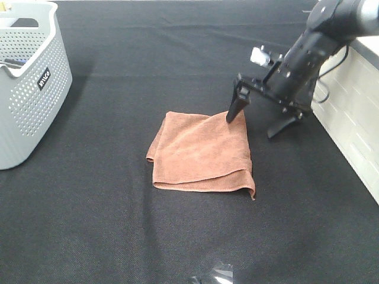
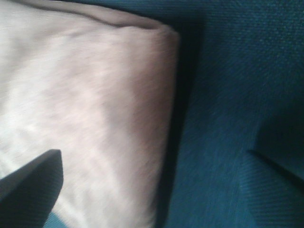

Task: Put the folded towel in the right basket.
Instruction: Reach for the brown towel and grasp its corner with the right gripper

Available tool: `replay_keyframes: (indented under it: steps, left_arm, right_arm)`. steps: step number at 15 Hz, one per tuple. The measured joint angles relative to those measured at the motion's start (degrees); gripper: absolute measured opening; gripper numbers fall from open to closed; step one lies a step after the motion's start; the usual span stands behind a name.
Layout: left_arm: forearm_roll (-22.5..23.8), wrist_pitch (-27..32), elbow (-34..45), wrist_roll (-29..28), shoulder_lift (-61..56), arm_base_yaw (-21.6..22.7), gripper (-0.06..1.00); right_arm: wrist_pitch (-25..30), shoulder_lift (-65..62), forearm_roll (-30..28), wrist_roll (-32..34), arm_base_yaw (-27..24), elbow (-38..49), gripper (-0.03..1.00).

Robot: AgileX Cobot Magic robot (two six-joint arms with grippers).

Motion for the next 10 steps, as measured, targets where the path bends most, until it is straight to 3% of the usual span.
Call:
replay_keyframes:
  steps: [10]
  left_arm:
    - [-0.06,-0.06,0.0,0.0,0.0,0.0,0.99]
  right_arm:
    - [-0.34,2.86,0.17,-0.17,1.43,-0.8,0.96]
